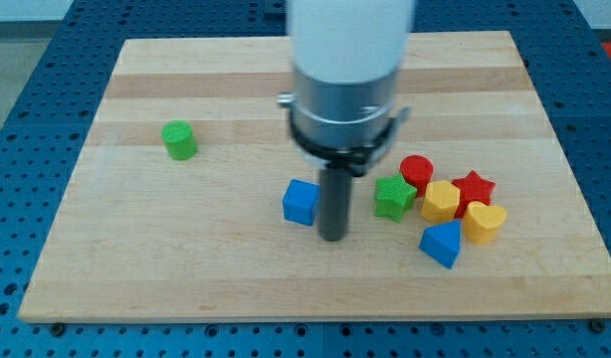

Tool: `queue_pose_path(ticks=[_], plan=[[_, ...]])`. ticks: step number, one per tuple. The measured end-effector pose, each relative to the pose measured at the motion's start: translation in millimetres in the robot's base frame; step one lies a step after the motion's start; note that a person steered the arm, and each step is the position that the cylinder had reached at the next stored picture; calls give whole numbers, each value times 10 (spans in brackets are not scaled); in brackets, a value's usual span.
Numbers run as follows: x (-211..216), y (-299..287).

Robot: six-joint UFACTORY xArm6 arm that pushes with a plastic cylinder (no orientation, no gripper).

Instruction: Slide the green circle towards the center right

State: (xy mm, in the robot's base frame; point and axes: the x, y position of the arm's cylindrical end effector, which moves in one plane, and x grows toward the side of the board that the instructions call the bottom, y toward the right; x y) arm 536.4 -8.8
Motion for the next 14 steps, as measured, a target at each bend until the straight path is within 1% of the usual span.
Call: queue_pose_path(ticks=[1,2,3,4,5,6,7,8,9,10,11,12,13,14], plan=[[-1,-501],[-267,-569],[-390,-169],[-98,710],[-97,-139],[-90,-1225],[-173,-2063],[-782,-2232],[-1188,-2055],[-1195,-1273],[-1443,-1197],[-1856,-1285],[-1840,-755],[-1470,-568]])
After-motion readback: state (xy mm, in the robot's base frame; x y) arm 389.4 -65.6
